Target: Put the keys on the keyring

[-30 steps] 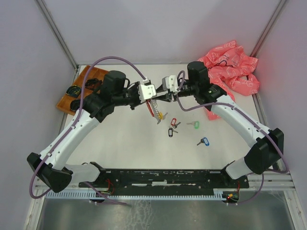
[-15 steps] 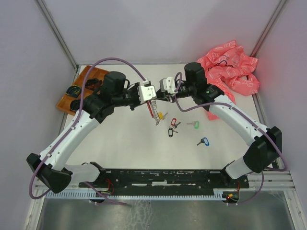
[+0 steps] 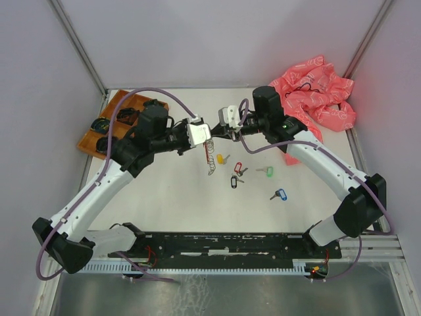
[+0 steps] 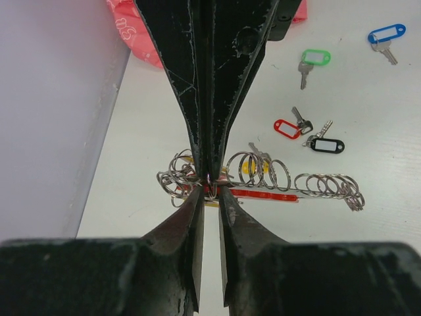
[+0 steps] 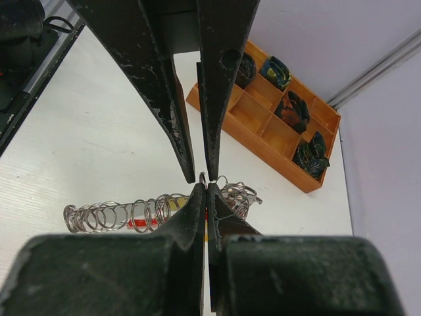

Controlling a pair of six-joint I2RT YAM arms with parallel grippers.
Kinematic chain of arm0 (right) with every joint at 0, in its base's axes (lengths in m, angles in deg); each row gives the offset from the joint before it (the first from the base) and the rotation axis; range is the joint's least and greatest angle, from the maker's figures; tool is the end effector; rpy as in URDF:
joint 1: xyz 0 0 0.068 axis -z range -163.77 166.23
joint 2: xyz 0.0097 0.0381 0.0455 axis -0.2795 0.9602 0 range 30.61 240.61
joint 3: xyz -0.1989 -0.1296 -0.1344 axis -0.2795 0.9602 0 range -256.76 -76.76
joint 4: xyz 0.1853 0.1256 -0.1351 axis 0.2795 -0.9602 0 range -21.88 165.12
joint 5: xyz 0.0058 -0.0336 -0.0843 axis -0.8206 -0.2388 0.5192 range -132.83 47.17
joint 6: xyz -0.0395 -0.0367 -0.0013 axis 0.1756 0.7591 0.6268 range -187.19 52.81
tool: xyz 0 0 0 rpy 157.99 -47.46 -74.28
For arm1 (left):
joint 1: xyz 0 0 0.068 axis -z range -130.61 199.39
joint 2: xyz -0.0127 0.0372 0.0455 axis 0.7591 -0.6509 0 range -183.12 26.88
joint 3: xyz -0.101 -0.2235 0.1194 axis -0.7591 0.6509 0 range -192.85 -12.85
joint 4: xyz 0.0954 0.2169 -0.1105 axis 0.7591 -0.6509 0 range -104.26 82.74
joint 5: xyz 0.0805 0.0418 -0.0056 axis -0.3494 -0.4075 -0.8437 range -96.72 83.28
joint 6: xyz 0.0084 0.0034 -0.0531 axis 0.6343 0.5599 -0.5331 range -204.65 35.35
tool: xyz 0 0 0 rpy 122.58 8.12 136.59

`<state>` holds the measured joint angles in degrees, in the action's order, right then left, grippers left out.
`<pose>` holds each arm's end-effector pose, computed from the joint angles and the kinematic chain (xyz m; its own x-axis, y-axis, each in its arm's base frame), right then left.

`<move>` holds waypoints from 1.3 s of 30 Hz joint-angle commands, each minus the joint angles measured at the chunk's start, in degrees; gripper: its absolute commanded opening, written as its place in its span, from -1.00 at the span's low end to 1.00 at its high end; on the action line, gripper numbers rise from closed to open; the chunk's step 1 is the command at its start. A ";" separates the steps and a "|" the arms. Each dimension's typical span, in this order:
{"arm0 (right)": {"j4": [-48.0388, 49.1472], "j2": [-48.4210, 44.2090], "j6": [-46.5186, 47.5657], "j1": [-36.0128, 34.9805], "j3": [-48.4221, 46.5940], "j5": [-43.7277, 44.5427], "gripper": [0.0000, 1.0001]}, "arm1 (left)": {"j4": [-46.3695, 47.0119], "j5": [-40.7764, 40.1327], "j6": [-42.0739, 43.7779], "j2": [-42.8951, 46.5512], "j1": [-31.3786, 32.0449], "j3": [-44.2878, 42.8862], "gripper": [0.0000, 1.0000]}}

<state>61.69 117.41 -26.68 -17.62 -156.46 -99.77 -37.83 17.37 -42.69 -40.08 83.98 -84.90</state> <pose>0.2685 0.2160 0.3736 0.3992 -0.1588 -0.9030 -0.9159 -0.1149 -0.3847 0.1988 -0.1548 0.3921 0.2861 0.5441 -0.7887 0.8477 0.2400 0.4731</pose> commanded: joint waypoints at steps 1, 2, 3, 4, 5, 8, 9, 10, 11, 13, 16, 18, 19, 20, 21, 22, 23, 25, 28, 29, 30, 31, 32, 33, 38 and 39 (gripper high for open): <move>3.73 -1.81 -1.44 0.14 -1.46 -1.64 -0.99 | 4.69 1.04 0.78 1.66 -0.06 0.77 -0.56; 3.92 -1.92 -1.62 0.13 -1.36 -1.87 -0.99 | 4.90 1.04 0.76 1.66 -0.15 1.04 -0.56; 4.04 -1.96 -1.81 0.18 -1.38 -2.13 -0.99 | 5.15 1.02 0.69 1.66 -0.26 1.31 -0.56; 4.10 -1.99 -1.90 0.18 -1.41 -2.30 -0.99 | 5.49 0.99 0.53 1.66 -0.43 1.79 -0.56; 4.10 -1.99 -1.92 0.18 -1.29 -2.43 -0.99 | 5.92 1.31 0.42 1.73 -0.55 2.09 -0.56; 4.32 -2.08 -2.27 0.18 -1.22 -2.89 -0.99 | 6.56 3.05 0.18 1.75 -0.92 2.43 -0.56; 4.59 -2.08 -2.50 0.17 -1.22 -2.93 -0.99 | 6.57 3.33 0.15 1.67 -1.05 2.52 -0.56; 4.92 -2.20 -2.67 0.18 -1.15 -2.96 -0.99 | 6.62 3.39 0.08 1.59 -1.15 2.59 -0.56; 5.02 -2.25 -2.72 0.18 -1.09 -2.90 -0.99 | 6.64 3.41 0.06 1.53 -1.42 2.72 -0.56; 5.08 -2.42 -2.72 0.18 -1.07 -2.93 -0.99 | 7.19 3.52 -0.26 1.57 -1.74 3.08 -0.56; 5.16 -2.31 -2.98 0.18 -1.00 -3.57 -0.99 | 8.22 4.81 -0.74 1.59 -2.25 3.40 -0.59; 5.25 -2.10 -3.27 0.14 -1.06 -4.08 -0.99 | 8.73 5.86 -1.07 1.45 -2.63 3.49 -0.63; 5.32 -2.04 -3.31 0.18 -1.05 -4.15 -0.99 | 8.83 6.08 -1.16 1.33 -2.70 3.50 -0.66; 5.29 -1.99 -3.35 0.16 -1.07 -4.16 -0.99 | 8.85 6.27 -1.22 1.10 -2.79 3.43 -0.69; 5.33 -1.97 -3.42 0.15 -1.00 -4.23 -0.99 | 8.86 6.37 -1.26 0.90 -2.85 3.41 -0.74; 5.50 -1.97 -3.53 0.15 -0.98 -4.23 -0.99 | 8.86 6.60 -1.30 0.78 -2.83 3.45 -0.78; 5.65 -1.87 -3.73 0.18 -0.98 -4.37 -0.99 | 8.93 6.87 -1.34 0.63 -2.93 3.49 -0.81; 5.90 -1.62 -4.22 0.18 -0.96 -4.77 -0.99 | 9.26 7.37 -1.57 0.52 -2.93 3.50 -0.88; 6.04 -1.30 -4.92 0.16 -0.77 -4.83 -0.99 | 10.16 7.80 -2.02 0.53 -3.04 3.79 -0.95; 6.10 -1.26 -5.25 0.14 -0.56 -4.62 -0.99 | 10.48 7.73 -2.13 0.71 -3.04 3.98 -0.95; 6.32 -1.33 -5.73 0.17 -0.37 -4.25 -0.99 | 10.66 7.41 -2.20 0.96 -3.04 4.37 -0.95; 6.76 -1.46 -6.83 0.18 -0.19 -3.36 -0.98 | 11.03 6.65 -2.52 1.16 -3.04 4.64 -0.95; 7.04 -1.84 -8.22 0.18 0.22 -2.04 -0.95 | 11.49 5.79 -2.96 1.48 -2.98 4.88 -0.95; 7.16 -2.37 -9.05 0.17 0.64 -0.23 -0.86 | 11.57 4.86 -3.24 1.82 -3.03 5.16 -0.95; 10.06 -5.02 -16.30 0.18 4.80 9.05 -0.23 | 11.85 0.20 -5.94 2.85 -3.03 6.09 -0.95; 10.92 -5.54 -18.79 0.18 5.78 11.43 -0.16 | 11.85 -0.57 -6.58 3.00 -3.02 6.27 -0.95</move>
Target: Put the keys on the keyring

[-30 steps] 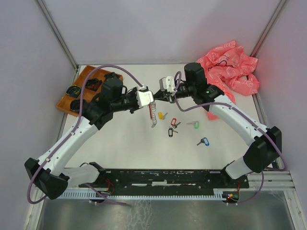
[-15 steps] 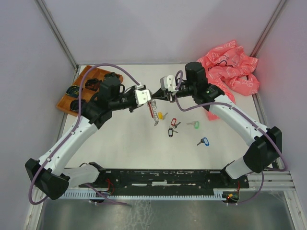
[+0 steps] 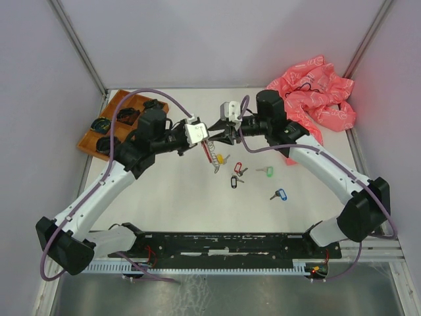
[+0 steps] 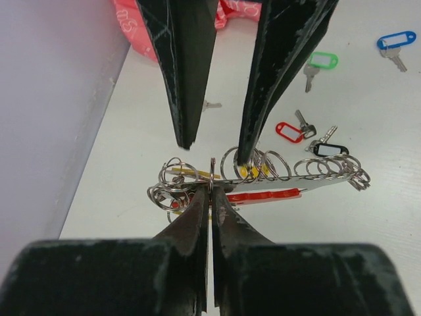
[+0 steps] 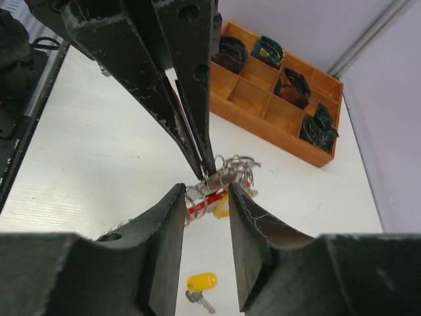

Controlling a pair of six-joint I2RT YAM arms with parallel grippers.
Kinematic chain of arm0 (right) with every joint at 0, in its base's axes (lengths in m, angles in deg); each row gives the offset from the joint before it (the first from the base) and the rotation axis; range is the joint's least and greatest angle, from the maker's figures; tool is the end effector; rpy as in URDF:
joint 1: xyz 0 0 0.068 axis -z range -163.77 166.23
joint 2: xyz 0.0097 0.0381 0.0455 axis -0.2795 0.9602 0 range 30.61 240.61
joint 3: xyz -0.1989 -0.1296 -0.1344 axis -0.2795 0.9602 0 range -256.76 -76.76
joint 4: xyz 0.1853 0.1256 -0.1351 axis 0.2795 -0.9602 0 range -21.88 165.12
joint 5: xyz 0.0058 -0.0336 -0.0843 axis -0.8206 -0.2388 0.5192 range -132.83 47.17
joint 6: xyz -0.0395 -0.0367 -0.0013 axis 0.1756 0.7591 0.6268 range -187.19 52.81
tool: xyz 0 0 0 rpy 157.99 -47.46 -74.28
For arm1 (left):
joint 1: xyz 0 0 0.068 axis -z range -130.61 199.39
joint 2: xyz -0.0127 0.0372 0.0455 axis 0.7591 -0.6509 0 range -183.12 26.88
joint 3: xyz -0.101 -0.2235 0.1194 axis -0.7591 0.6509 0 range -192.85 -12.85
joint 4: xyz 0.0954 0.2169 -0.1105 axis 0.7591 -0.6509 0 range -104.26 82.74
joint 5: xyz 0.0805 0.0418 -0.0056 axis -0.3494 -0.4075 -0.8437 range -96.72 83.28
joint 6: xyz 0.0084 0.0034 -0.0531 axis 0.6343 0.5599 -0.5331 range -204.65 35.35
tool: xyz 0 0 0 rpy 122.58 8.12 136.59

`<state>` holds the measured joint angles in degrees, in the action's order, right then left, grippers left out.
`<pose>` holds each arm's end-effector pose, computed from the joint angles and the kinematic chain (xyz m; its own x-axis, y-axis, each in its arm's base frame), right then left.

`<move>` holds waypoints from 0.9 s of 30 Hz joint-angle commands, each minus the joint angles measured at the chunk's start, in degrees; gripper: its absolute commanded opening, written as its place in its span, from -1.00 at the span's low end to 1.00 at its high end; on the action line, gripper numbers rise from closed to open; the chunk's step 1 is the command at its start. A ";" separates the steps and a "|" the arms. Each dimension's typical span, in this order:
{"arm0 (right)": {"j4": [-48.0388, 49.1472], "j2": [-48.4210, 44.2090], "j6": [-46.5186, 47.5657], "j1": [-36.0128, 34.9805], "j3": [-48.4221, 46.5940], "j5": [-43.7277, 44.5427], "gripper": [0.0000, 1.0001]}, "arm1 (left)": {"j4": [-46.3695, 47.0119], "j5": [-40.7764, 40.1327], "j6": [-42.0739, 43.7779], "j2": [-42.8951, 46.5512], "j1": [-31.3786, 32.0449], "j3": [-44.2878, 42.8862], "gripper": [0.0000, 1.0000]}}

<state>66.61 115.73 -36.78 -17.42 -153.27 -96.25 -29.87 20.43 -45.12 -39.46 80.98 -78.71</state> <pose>0.2670 0.2120 0.3711 0.2791 -0.1765 -0.9439 -0.9598 -0.0215 -0.2797 0.2102 -0.1484 0.3717 0.2667 0.5008 -0.8234 0.8479 0.2842 0.4475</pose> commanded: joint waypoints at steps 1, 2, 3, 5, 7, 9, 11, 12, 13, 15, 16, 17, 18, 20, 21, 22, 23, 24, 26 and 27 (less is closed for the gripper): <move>6.21 -4.53 -10.60 -0.02 3.35 10.01 -0.09 | 3.89 -4.62 -4.67 2.53 -0.02 0.31 -0.95; 5.78 -5.24 -12.23 -0.06 4.07 12.68 -0.02 | 3.89 -5.63 -5.17 2.67 -0.04 0.53 -0.95; 5.04 -5.87 -13.97 -0.02 4.76 15.70 0.03 | 3.89 -6.88 -5.61 2.90 -0.04 0.75 -0.95; 2.12 -6.99 -17.26 -0.02 5.68 22.00 0.11 | 4.01 -9.76 -6.72 3.36 -0.02 1.42 -0.95; -1.95 -7.47 -20.32 -0.02 6.13 27.71 0.18 | 4.63 -11.90 -7.85 4.15 -0.04 2.54 -0.95; -6.05 -7.72 -22.53 -0.06 6.99 31.69 0.28 | 5.98 -13.91 -9.22 5.07 -0.02 3.93 -0.95; -9.67 -7.65 -25.84 0.01 8.25 35.09 0.41 | 6.29 -15.35 -10.46 5.33 -0.04 4.59 -0.95; -11.52 -7.53 -26.76 -0.01 9.09 36.49 0.46 | 6.19 -15.83 -11.09 5.36 -0.04 4.60 -0.95; -13.38 -7.34 -27.68 -0.01 9.71 37.52 0.51 | 6.08 -16.34 -11.74 5.35 -0.04 4.72 -0.95; -16.00 -6.90 -30.03 -0.02 10.60 39.49 0.61 | 5.96 -17.47 -12.81 5.51 -0.04 5.14 -0.95; -16.88 -6.56 -31.19 -0.01 11.09 39.89 0.69 | 5.99 -18.20 -13.37 5.48 -0.03 5.40 -0.95; -17.72 -6.24 -31.93 0.01 11.58 40.12 0.74 | 5.88 -18.98 -13.80 5.49 -0.04 5.54 -0.95; -18.28 -5.96 -32.14 -0.03 12.57 40.37 0.78 | 5.63 -19.92 -14.45 5.46 0.01 5.57 -0.95; -17.70 -5.81 -32.48 -0.02 15.24 42.98 0.81 | 5.46 -22.30 -16.56 5.62 -0.06 5.89 -0.95; -17.46 -5.60 -32.52 -0.03 16.34 43.81 0.80 | 5.70 -23.67 -17.45 5.88 -0.04 6.33 -0.95; -17.34 -5.29 -32.59 -0.01 16.91 44.34 0.80 | 6.04 -24.95 -18.45 6.20 -0.04 6.85 -0.95; -17.14 -4.72 -33.05 -0.01 17.27 44.59 0.77 | 6.60 -26.23 -19.43 6.68 -0.04 7.56 -0.95; -17.03 -4.07 -34.12 0.03 17.45 44.58 0.73 | 7.25 -27.62 -20.31 7.13 -0.04 8.46 -0.95; -16.59 -2.13 -36.56 -0.41 17.44 44.76 0.67 | 8.76 -29.60 -21.29 8.25 -0.04 10.13 -0.95; -16.17 -1.16 -37.54 -0.91 17.44 45.16 0.65 | 9.40 -30.72 -21.64 8.68 -0.04 10.91 -0.95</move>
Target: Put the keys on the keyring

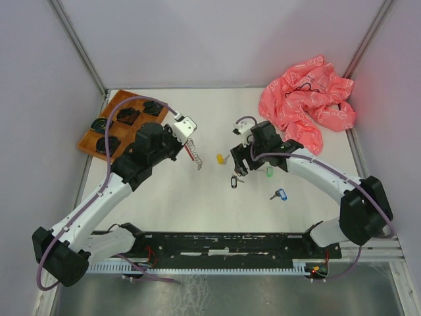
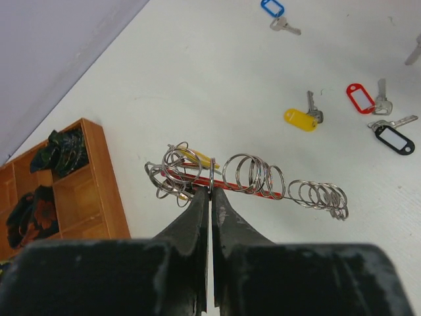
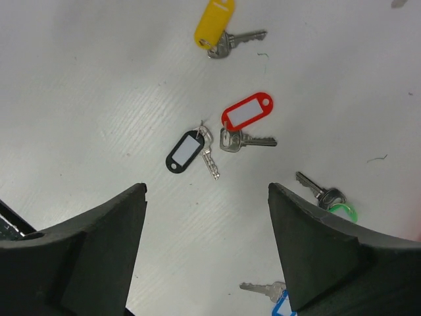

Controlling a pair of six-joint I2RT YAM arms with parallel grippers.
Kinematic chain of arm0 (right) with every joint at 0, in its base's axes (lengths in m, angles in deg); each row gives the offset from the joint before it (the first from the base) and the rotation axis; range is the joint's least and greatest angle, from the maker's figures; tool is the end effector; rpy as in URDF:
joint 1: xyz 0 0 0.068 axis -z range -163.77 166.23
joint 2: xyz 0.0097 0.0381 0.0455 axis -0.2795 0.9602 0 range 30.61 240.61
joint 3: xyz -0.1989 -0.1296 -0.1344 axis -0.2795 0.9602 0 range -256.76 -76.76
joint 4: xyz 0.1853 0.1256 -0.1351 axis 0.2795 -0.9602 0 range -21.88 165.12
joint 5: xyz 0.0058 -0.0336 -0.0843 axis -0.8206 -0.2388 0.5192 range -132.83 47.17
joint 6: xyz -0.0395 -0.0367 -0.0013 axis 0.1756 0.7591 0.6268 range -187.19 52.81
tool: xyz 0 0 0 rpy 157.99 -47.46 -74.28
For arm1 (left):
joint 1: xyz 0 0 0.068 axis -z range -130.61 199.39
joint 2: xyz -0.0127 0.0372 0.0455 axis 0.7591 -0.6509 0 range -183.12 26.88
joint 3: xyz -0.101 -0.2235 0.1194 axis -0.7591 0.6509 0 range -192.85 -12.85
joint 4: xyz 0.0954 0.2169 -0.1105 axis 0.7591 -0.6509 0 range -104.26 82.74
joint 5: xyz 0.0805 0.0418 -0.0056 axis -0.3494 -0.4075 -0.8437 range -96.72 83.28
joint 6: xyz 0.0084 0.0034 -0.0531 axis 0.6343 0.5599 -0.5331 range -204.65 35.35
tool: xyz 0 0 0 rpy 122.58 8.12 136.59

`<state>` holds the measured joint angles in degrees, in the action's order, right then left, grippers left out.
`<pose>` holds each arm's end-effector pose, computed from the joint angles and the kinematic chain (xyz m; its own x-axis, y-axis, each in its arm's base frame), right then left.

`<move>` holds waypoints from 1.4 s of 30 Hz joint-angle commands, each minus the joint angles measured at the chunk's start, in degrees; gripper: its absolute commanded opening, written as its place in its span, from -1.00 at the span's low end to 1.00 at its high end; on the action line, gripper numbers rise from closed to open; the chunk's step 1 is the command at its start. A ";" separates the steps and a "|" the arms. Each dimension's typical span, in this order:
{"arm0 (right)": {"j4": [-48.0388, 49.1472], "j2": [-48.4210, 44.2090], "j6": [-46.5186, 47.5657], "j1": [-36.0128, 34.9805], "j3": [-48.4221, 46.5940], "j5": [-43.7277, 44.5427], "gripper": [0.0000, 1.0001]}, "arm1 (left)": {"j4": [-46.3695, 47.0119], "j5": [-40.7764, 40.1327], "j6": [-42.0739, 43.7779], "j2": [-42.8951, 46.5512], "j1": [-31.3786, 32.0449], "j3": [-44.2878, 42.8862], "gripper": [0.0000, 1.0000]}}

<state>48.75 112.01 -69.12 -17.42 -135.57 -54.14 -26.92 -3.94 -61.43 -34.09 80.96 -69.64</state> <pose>0.2470 0.1727 0.2536 -0.6495 -0.3926 -0.6512 -0.6290 0.7585 0.1701 0.2042 -0.1276 0.3420 -0.0953 0.5208 -0.8484 0.6511 0.6773 0.3426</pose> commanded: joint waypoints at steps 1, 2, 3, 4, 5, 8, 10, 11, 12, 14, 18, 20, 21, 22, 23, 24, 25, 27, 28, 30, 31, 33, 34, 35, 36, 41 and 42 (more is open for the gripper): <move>2.02 3.41 -6.43 -1.61 -0.31 3.93 0.62 | 7.08 -7.33 -5.54 3.63 -0.02 2.41 -0.95; 2.42 4.21 -7.56 -2.54 -0.30 5.57 0.60 | 7.57 -8.44 -5.59 3.92 -0.02 2.78 -0.95; 3.14 4.94 -8.61 -3.45 -0.05 7.21 0.55 | 7.95 -9.40 -5.70 4.13 -0.02 2.90 -0.95; 4.16 5.47 -9.49 -4.26 0.37 8.60 0.51 | 8.23 -9.98 -5.73 4.35 -0.10 2.99 -0.95; 4.75 6.03 -10.36 -4.97 0.59 9.95 0.47 | 8.45 -10.21 -5.80 4.62 -0.23 3.24 -0.95; 5.09 8.43 -12.87 -6.90 -0.26 12.83 0.37 | 9.46 -10.30 -5.70 5.37 -0.38 4.53 -0.95; 5.24 9.93 -14.60 -7.87 -1.05 13.66 0.29 | 9.91 -10.57 -5.56 5.59 -0.34 4.84 -0.95; 5.43 10.54 -15.55 -8.18 -1.19 14.14 0.19 | 9.97 -10.53 -5.55 5.55 -0.36 4.87 -0.95; 5.59 11.01 -16.65 -8.38 -1.12 14.61 0.13 | 9.91 -10.48 -5.56 5.57 -0.39 4.80 -0.95; 6.11 11.94 -17.88 -8.53 -0.86 14.81 0.06 | 9.87 -10.51 -5.60 5.64 -0.41 4.94 -0.95; 6.65 13.42 -18.46 -9.15 -0.90 15.16 -0.05 | 10.15 -10.46 -5.55 5.61 -0.45 5.25 -0.95; 6.95 14.04 -19.15 -9.25 -1.32 15.42 -0.13 | 10.20 -10.40 -5.55 5.28 -0.46 5.24 -0.95; 7.35 14.31 -19.50 -9.24 -1.37 15.63 -0.15 | 10.04 -10.53 -5.61 5.05 -0.45 5.13 -0.95; 7.71 14.68 -19.75 -9.24 -1.46 16.21 -0.16 | 9.92 -10.59 -5.53 4.91 -0.45 5.02 -0.95; 8.04 15.10 -19.83 -9.24 -1.52 16.50 -0.20 | 9.84 -10.65 -5.51 4.82 -0.46 4.95 -0.95; 8.16 15.59 -19.85 -9.25 -1.60 16.56 -0.23 | 9.81 -10.66 -5.39 4.81 -0.41 5.03 -0.95; 8.17 16.07 -19.85 -9.30 -1.92 16.64 -0.24 | 9.86 -10.77 -5.33 4.88 -0.45 5.08 -0.95; 8.46 16.93 -20.13 -9.24 -2.23 17.20 -0.25 | 9.90 -10.91 -5.22 4.90 -0.46 5.23 -0.95; 8.82 17.21 -20.32 -9.29 -2.16 17.68 -0.30 | 9.89 -10.95 -5.09 4.85 -0.46 5.26 -0.95; 9.41 17.61 -20.54 -9.24 -2.13 18.26 -0.33 | 9.84 -10.92 -4.92 4.79 -0.46 5.32 -0.95; 9.67 17.78 -20.72 -9.27 -2.22 18.41 -0.34 | 9.85 -10.94 -4.87 4.81 -0.46 5.38 -0.95; 10.11 18.06 -20.85 -9.24 -2.32 18.61 -0.37 | 9.83 -11.08 -4.75 4.67 -0.41 5.45 -0.95; 10.31 18.13 -20.81 -9.29 -2.45 18.73 -0.39 | 9.81 -11.06 -4.74 4.64 -0.47 5.31 -0.95; 10.38 18.29 -20.64 -9.25 -2.60 18.88 -0.41 | 9.79 -11.06 -4.72 4.56 -0.46 5.29 -0.95; 10.12 18.53 -20.43 -9.24 -2.83 19.06 -0.42 | 9.74 -11.13 -4.67 4.55 -0.46 5.31 -0.95; 8.37 18.83 -18.52 -9.26 -3.67 19.85 -0.63 | 9.63 -11.28 -4.48 4.43 -0.45 5.40 -0.95; 7.61 18.68 -17.89 -9.26 -4.07 19.98 -0.68 | 9.64 -11.23 -4.48 4.45 -0.51 5.38 -0.95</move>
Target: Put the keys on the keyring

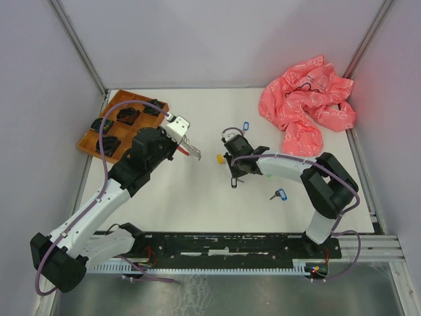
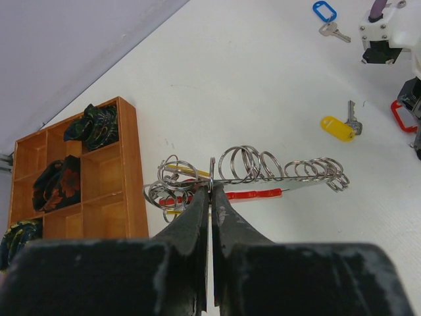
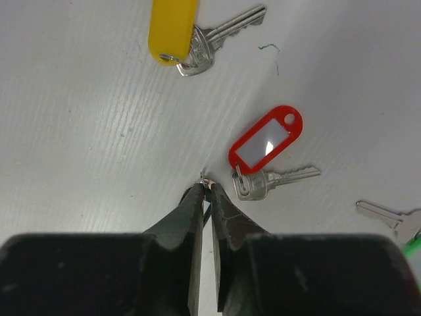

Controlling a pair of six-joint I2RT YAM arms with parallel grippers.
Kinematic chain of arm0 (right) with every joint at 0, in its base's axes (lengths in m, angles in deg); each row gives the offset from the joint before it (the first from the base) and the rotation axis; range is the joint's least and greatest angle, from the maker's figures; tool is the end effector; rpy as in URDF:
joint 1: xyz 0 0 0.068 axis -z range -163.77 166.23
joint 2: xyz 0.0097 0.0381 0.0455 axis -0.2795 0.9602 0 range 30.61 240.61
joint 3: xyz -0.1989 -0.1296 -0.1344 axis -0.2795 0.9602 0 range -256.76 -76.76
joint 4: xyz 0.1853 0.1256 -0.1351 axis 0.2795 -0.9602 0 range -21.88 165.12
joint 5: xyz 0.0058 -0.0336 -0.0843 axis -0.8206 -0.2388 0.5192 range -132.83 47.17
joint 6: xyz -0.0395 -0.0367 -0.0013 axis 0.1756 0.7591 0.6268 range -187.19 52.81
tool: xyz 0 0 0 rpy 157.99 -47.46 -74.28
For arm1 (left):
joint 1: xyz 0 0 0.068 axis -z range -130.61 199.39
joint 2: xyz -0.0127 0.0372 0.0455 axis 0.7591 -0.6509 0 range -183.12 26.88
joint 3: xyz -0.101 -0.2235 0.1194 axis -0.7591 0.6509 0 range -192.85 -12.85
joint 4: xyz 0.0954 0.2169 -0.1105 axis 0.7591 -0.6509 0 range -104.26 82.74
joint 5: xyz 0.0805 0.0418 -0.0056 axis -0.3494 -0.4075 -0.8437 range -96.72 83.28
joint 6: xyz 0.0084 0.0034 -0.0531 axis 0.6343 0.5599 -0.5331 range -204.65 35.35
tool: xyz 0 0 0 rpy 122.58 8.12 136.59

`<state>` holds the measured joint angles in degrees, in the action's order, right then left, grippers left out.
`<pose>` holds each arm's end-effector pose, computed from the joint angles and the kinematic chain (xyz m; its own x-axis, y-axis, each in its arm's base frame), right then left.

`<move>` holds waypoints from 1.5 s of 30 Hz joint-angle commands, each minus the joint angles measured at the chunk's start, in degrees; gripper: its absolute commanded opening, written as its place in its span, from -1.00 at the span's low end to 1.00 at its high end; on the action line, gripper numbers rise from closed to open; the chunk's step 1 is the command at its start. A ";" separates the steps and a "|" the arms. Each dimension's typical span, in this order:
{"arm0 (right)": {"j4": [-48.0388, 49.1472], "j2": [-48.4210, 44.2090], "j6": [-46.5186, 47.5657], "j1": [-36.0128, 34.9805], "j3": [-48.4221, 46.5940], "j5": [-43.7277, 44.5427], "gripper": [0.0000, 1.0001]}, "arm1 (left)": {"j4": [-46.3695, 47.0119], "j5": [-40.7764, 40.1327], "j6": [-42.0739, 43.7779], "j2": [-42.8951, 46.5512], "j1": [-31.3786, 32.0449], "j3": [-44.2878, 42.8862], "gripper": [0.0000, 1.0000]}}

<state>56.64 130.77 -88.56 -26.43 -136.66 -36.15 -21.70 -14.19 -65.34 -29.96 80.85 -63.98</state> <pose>0.2595 0.2335 0.1673 -0.8145 -0.2584 -0.5194 -0.3564 0.9293 0.0966 0.1968 -0.1151 0.3321 -0.1405 0.4704 -0.8712 0.4873 0.7988 0.3527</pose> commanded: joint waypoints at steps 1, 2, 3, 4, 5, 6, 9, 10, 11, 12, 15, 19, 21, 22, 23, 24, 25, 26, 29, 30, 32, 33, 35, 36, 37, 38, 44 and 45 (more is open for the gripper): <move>-0.98 -0.31 2.19 -0.29 -3.17 2.10 -0.72 | 4.36 -0.97 -0.54 0.31 -0.40 -0.22 -0.95; -1.62 -0.63 2.68 -0.28 -3.37 2.19 -0.78 | 4.33 -0.92 -0.56 0.31 -0.37 -0.32 -0.95; -2.37 -0.97 3.13 -0.24 -3.57 2.26 -0.83 | 4.32 -0.90 -0.51 0.32 -0.35 -0.35 -0.95; -3.07 -1.28 3.58 -0.28 -3.78 2.28 -0.86 | 4.29 -0.85 -0.48 0.25 -0.38 -0.33 -0.95; -3.88 -1.55 4.03 -0.29 -4.09 2.10 -0.90 | 4.26 -0.76 -0.50 0.24 -0.35 -0.32 -0.95; -4.50 -1.69 4.38 -0.24 -4.43 1.59 -0.93 | 4.20 -0.68 -0.47 0.23 -0.36 -0.32 -0.95; -7.54 -1.49 5.32 -0.28 -6.59 -0.32 -0.99 | 4.17 -0.47 -0.43 0.15 -0.36 -0.37 -0.95; -9.35 -1.21 5.89 -0.32 -7.80 -0.69 -0.99 | 4.10 -0.45 -0.43 0.08 -0.32 -0.34 -0.95; -11.74 -0.67 6.51 -0.44 -9.14 -0.78 -0.99 | 3.97 -0.52 -0.39 0.00 -0.33 -0.42 -0.95; -14.24 -0.33 7.12 -0.42 -10.43 -0.60 -0.99 | 3.89 -0.53 -0.39 -0.11 -0.36 -0.50 -0.95; -21.46 0.06 9.17 -0.71 -13.20 -0.56 -0.99 | 3.80 -0.59 -0.28 -0.31 -0.31 -0.59 -0.95; -30.40 1.62 12.87 -0.90 -16.91 -1.71 -0.99 | 3.53 -0.77 -0.16 -0.47 -0.44 -0.75 -0.95; -34.74 2.73 14.70 -1.02 -18.96 -2.02 -0.99 | 3.42 -1.08 -0.02 -0.47 -0.34 -0.67 -0.95; -36.40 3.10 15.44 -1.09 -19.58 -1.91 -0.98 | 3.41 -1.23 0.06 -0.39 -0.33 -0.69 -0.95; -37.68 3.44 16.23 -1.18 -20.23 -1.74 -0.98 | 3.42 -1.33 0.13 -0.31 -0.38 -0.70 -0.95; -38.60 3.79 16.90 -1.27 -20.68 -1.47 -0.96 | 3.38 -1.35 0.13 -0.29 -0.40 -0.65 -0.95; -39.05 4.20 17.34 -1.35 -20.91 -1.41 -0.95 | 3.40 -1.29 0.14 -0.22 -0.36 -0.66 -0.95; -39.41 4.85 17.83 -1.52 -21.37 -1.51 -0.94 | 3.40 -1.20 0.12 -0.20 -0.41 -0.67 -0.95; -40.50 8.09 18.69 -2.56 -23.92 -2.22 -0.87 | 3.36 -1.16 0.17 -0.13 -0.42 -0.78 -0.95; -40.38 9.28 18.83 -2.99 -24.65 -2.52 -0.85 | 3.29 -1.15 0.16 -0.12 -0.36 -0.74 -0.95; -39.59 11.54 18.99 -3.71 -26.41 -3.18 -0.77 | 3.43 -1.18 0.13 0.04 -0.44 -0.68 -0.95; -39.05 12.31 19.00 -4.01 -27.32 -3.39 -0.70 | 3.38 -1.23 0.16 0.14 -0.48 -0.68 -0.95; -38.27 13.01 18.83 -4.51 -28.85 -3.78 -0.53 | 3.46 -1.35 0.22 0.21 -0.42 -0.56 -0.95; -37.70 12.86 18.71 -4.54 -29.21 -4.63 -0.46 | 3.55 -1.44 0.17 0.28 -0.41 -0.58 -0.95; -36.99 12.47 18.63 -4.54 -29.19 -4.92 -0.40 | 3.54 -1.42 0.18 0.28 -0.43 -0.58 -0.95; -36.12 11.72 18.49 -4.54 -28.84 -5.08 -0.31 | 3.57 -1.41 0.15 0.34 -0.44 -0.63 -0.95; -30.15 5.37 18.96 -4.46 -23.11 -6.65 0.00 | 3.80 -1.37 0.12 0.76 -0.38 -0.51 -0.95; -28.83 4.25 18.94 -4.44 -21.61 -6.67 0.05 | 3.77 -1.27 0.14 0.72 -0.41 -0.54 -0.95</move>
<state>22.79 141.67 -70.24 -30.99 -161.29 -41.52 -21.72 -14.78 -65.32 -30.70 80.63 -63.98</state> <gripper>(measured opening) 0.495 0.045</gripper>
